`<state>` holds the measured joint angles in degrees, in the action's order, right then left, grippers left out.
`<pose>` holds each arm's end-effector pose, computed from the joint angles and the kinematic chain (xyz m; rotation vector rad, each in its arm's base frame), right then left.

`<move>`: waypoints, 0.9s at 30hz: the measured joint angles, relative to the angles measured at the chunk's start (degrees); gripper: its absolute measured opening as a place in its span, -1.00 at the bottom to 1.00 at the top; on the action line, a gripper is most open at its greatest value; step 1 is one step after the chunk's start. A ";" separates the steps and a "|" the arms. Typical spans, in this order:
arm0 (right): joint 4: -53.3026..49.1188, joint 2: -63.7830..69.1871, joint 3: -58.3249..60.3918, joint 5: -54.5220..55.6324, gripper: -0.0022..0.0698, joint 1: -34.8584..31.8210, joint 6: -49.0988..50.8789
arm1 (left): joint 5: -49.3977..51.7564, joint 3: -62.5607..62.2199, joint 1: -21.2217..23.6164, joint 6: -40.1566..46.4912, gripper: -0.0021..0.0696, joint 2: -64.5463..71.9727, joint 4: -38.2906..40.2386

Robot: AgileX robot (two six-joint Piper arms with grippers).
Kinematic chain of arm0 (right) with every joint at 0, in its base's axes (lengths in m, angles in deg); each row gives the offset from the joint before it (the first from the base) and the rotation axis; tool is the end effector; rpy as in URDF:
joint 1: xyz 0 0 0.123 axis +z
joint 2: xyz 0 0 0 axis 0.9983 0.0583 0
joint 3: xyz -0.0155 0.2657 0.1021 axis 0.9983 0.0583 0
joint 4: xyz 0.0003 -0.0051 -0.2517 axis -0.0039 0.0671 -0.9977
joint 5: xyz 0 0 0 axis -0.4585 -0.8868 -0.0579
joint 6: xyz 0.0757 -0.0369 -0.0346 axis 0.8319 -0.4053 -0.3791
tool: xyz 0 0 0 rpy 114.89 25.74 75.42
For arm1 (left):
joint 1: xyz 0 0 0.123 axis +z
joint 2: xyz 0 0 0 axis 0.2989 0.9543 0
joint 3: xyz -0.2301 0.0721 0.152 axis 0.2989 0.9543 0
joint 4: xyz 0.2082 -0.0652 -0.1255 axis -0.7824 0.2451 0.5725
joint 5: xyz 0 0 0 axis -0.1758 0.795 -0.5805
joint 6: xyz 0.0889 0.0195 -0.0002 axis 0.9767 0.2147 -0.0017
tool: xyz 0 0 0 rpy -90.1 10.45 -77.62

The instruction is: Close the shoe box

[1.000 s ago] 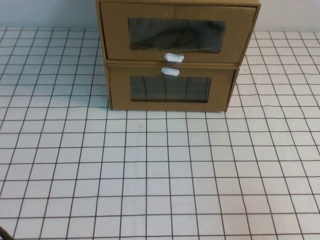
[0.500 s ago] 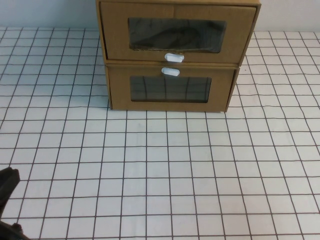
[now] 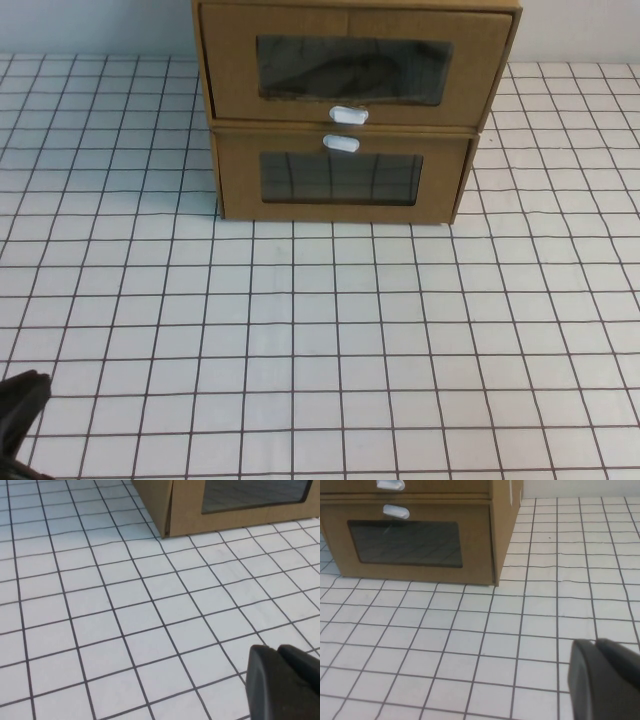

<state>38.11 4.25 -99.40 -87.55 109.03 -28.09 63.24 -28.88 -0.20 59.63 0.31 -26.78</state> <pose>0.0774 0.0209 0.2480 -0.1209 1.8450 0.2928 0.0868 -0.0371 0.2333 0.3395 1.9752 -0.3182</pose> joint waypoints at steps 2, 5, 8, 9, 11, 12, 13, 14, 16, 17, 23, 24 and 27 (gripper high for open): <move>0.00 0.00 0.00 0.00 -0.98 0.00 0.00 | 0.00 0.09 0.00 0.00 -0.95 -0.58 -1.14; 0.00 0.00 0.00 0.00 -0.98 0.00 0.00 | -0.11 0.09 0.50 0.00 -0.95 -4.16 -8.47; 0.00 0.00 0.00 0.00 -0.98 0.00 0.00 | 0.29 0.09 1.85 -1.40 -0.95 -8.80 -15.28; 0.00 0.00 0.00 0.00 -0.98 0.00 0.00 | 0.57 0.09 2.38 -2.27 -0.95 -9.84 -16.09; 0.00 0.00 0.00 0.00 -0.98 0.00 0.00 | 1.74 0.09 4.04 -4.04 -0.95 -12.15 -17.35; 0.00 0.00 0.00 0.00 -0.98 0.00 0.00 | 2.47 0.09 4.99 -4.77 -0.95 -13.24 -17.75; 0.00 0.00 0.00 0.00 -0.98 0.00 0.00 | 3.21 0.09 5.82 -5.18 -0.95 -14.09 -18.30; 0.00 0.00 0.00 0.00 -0.98 0.00 0.00 | 3.74 0.34 6.89 -5.50 -0.95 -15.13 -18.30; 0.00 0.00 0.00 0.00 -0.98 0.00 0.00 | 3.63 1.52 8.90 -6.87 -0.95 -17.20 -18.30; 0.00 0.00 0.00 0.00 -0.98 0.00 0.00 | 2.89 2.66 9.80 -7.87 -0.95 -18.43 -17.90; 0.00 0.00 0.00 0.00 -0.98 0.00 0.00 | -5.42 12.06 13.30 -9.81 -0.95 -24.86 -16.99; 0.00 0.00 0.00 0.00 -0.98 0.00 0.00 | -5.54 13.69 13.79 -9.95 -0.95 -25.13 -16.99; 0.00 0.00 0.00 0.04 -0.98 0.00 0.00 | -0.35 14.70 15.78 -10.36 -0.95 -25.20 -16.90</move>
<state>38.11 4.25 -99.40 -87.51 109.03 -28.09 62.89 -14.18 15.59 49.27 -24.89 -43.68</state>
